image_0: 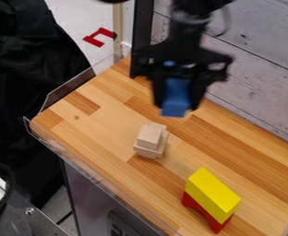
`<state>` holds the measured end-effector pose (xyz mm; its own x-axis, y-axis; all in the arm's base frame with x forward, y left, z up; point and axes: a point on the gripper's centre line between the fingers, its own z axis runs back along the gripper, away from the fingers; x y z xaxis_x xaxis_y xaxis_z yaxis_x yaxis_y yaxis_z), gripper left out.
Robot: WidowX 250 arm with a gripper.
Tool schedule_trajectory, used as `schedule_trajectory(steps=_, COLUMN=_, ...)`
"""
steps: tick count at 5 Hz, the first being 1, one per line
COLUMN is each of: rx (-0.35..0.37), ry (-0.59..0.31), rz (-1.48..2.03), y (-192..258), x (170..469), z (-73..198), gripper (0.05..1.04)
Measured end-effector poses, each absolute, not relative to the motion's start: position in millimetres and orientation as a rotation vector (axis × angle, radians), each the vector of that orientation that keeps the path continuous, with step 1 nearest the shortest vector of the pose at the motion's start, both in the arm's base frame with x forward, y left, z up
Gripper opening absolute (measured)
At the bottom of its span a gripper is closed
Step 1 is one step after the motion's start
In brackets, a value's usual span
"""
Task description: Put the blue rectangle to the yellow rectangle
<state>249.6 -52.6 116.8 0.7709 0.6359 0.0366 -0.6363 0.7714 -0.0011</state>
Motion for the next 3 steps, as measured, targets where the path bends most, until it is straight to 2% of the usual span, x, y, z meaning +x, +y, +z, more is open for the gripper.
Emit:
schedule_trajectory(steps=1, rx=-0.011, ry=0.008, rz=0.83, y=-85.7, x=258.0, z=117.9, gripper=0.552)
schedule_trajectory(steps=2, rx=-0.027, ry=0.106, rz=0.946, y=-104.8, x=262.7, z=98.5, gripper=0.552)
schedule_trajectory(steps=3, rx=-0.117, ry=0.216, rz=1.037, y=-119.6, x=256.4, z=83.6, gripper=0.552)
